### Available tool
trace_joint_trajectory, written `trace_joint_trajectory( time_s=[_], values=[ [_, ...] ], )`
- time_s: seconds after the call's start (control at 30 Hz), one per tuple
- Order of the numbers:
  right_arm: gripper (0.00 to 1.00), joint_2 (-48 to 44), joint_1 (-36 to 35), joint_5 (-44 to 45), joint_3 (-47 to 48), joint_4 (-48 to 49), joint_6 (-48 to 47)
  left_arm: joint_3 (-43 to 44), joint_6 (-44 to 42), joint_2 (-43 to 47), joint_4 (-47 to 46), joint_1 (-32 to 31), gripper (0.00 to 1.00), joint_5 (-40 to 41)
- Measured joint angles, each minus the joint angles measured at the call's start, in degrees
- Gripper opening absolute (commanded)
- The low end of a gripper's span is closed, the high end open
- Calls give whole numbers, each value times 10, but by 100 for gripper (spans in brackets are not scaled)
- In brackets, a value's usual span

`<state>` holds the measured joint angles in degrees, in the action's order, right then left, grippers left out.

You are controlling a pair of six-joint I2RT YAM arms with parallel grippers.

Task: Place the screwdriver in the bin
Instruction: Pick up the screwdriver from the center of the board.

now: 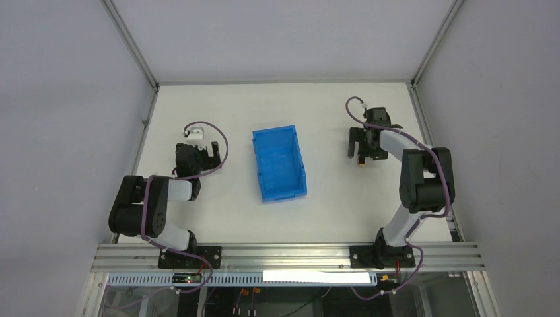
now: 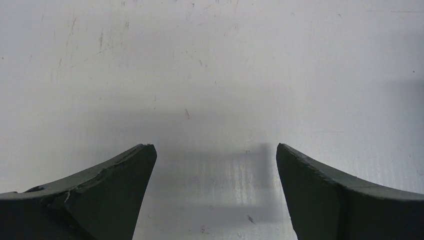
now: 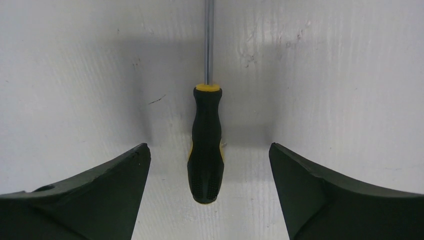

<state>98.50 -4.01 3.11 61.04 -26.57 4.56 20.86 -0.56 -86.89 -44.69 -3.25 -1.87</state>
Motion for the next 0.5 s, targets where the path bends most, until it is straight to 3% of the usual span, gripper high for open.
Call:
trace_joint_trajectory(
  time_s=[0.13, 0.27, 0.37, 0.5],
  values=[
    [74, 8, 4, -6, -9, 10, 1, 0, 0, 0, 0, 0, 100, 0],
    [45, 11, 13, -17, -9, 22, 3, 0, 0, 0, 0, 0, 100, 0],
    [28, 15, 19, -29, -5, 25, 5, 0, 0, 0, 0, 0, 100, 0],
    [24, 21, 21, -36, 3, 21, 7, 0, 0, 0, 0, 0, 100, 0]
  ],
)
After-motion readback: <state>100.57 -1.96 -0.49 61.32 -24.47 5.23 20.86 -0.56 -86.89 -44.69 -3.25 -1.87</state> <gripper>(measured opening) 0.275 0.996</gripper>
